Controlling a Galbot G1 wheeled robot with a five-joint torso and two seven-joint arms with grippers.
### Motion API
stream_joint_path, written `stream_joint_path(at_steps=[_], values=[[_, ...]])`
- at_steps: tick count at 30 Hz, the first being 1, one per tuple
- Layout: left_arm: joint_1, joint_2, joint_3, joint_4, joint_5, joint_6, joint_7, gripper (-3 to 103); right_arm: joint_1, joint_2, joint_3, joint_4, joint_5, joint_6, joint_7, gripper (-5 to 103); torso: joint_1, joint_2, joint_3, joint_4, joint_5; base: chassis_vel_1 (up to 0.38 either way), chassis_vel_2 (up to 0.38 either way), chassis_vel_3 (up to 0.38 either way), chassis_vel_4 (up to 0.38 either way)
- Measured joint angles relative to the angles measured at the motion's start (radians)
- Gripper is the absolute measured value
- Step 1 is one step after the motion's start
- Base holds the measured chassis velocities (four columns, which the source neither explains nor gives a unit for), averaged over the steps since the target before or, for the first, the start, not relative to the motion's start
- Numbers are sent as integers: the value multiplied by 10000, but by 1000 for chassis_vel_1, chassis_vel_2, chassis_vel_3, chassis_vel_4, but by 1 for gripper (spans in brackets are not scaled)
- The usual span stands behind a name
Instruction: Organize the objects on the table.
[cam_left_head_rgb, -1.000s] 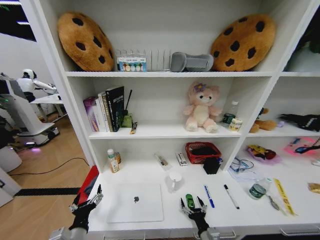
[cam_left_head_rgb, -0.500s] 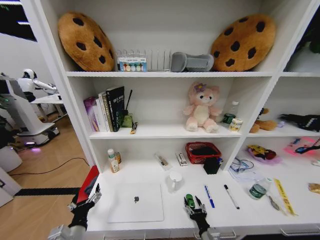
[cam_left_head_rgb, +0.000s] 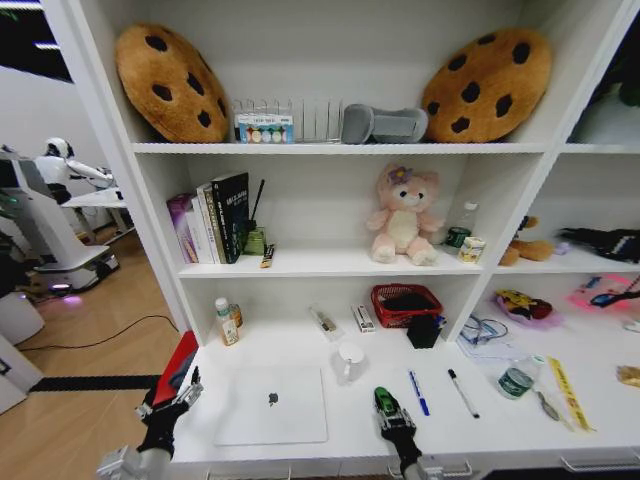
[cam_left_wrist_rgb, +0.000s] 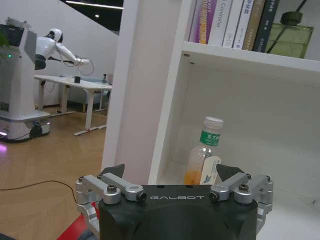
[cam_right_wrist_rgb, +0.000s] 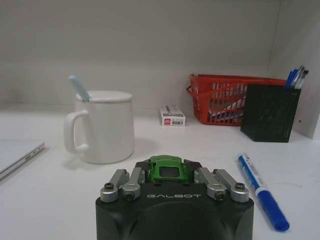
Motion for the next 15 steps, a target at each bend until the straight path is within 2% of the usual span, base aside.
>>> stream_joint_path(at_steps=[3,4,5,6,8,9,11,15], values=[[-4,251,-74,-10,-24,63,118,100,-172,-134,180,356,137,-1,-1,37,0,0,-1,1,-1,0,0,0,0],[2,654,-166,59,91,58,190,100,-331,-285,379,707,293,-14,-2,37,0,0,-1,0,0,0,0,0,0],[57,1481,-340,235,258,-197,284,100,-621,-610,788,1382,587,-35,-1,37,0,0,-1,0,-2,0,0,0,0],[57,1481,-340,235,258,-197,284,100,-621,-610,788,1382,587,-35,-1,37,0,0,-1,0,-2,0,0,0,0],[90,2344,-625,482,415,-540,354,100,-910,-958,1234,2022,904,-49,-10,37,0,0,-1,-1,-2,0,0,0,0],[90,2344,-625,482,415,-540,354,100,-910,-958,1234,2022,904,-49,-10,37,0,0,-1,-1,-2,0,0,0,0],[50,2967,-943,703,316,-877,328,100,-1198,-1339,1695,2726,1271,-117,-18,37,0,0,-1,-1,-1,0,0,0,0],[-114,3307,-1161,830,-44,-1014,210,100,-1378,-1786,2185,3501,1810,-343,8,37,0,0,0,0,-1,0,0,0,0]])
